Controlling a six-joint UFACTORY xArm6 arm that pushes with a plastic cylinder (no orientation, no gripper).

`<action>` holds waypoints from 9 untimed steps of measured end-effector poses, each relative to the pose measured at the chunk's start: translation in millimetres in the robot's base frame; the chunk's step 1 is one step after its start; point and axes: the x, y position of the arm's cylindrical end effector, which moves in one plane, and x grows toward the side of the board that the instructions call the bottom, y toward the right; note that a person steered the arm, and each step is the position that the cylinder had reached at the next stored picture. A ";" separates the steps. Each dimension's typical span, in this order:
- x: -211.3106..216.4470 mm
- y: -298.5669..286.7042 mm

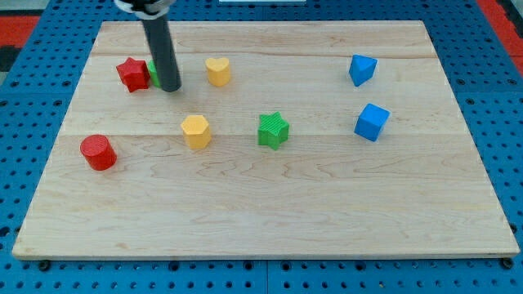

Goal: Push the yellow blocks towards the blue triangle

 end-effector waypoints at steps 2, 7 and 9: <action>-16.9 25.1; -22.3 176.6; -5.2 28.9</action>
